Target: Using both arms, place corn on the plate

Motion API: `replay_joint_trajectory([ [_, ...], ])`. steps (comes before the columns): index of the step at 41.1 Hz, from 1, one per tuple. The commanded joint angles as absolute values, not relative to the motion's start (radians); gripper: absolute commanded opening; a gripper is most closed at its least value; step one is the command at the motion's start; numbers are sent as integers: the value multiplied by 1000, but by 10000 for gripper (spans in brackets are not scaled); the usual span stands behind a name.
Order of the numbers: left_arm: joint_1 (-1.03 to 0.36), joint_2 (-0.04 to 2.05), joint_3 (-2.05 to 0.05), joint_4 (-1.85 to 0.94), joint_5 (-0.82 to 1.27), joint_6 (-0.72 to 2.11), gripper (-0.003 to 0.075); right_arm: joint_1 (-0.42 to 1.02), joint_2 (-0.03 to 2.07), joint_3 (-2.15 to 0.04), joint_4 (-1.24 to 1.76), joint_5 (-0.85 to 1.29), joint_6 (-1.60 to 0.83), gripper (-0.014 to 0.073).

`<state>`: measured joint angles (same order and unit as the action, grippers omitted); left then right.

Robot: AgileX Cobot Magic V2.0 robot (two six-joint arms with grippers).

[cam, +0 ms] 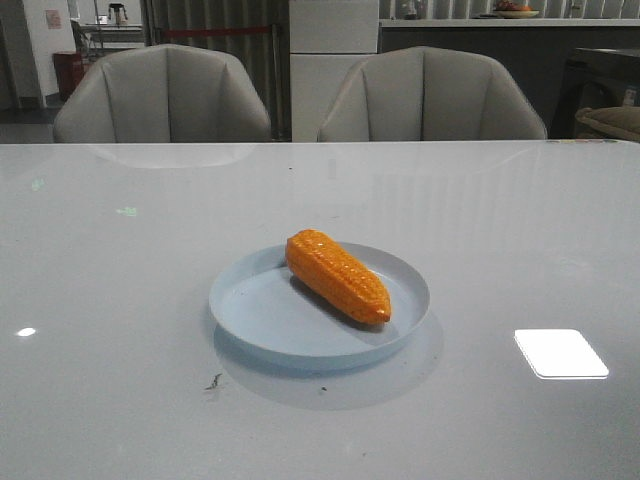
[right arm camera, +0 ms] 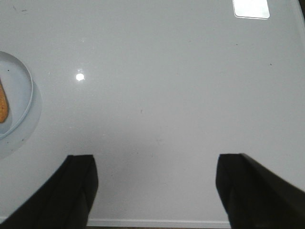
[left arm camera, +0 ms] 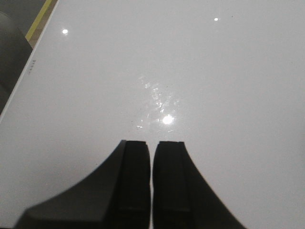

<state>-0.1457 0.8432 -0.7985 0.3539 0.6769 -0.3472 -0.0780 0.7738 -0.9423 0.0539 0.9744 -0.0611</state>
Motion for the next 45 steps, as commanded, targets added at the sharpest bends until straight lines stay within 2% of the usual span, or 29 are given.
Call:
replay_joint_trajectory([
  [1,-143,840,-826,358,609,-352,90,-84,767,-968,52,909,-66,615],
  [24,-147,827,-810,346,556,-352,90,-84,767,-968,53,909,-66,615],
  [27,-142,786,-785,308,498,-317,90,-84,767,-968,53,909,-66,615],
  [34,-112,641,-637,106,246,25,90,-84,767,-968,56,909,-66,615],
  [41,-112,453,-413,74,0,27,90,-84,767,-968,56,909,-66,615],
  [45,-93,303,-283,62,-71,27,90,-84,767,-968,56,909,-66,615],
])
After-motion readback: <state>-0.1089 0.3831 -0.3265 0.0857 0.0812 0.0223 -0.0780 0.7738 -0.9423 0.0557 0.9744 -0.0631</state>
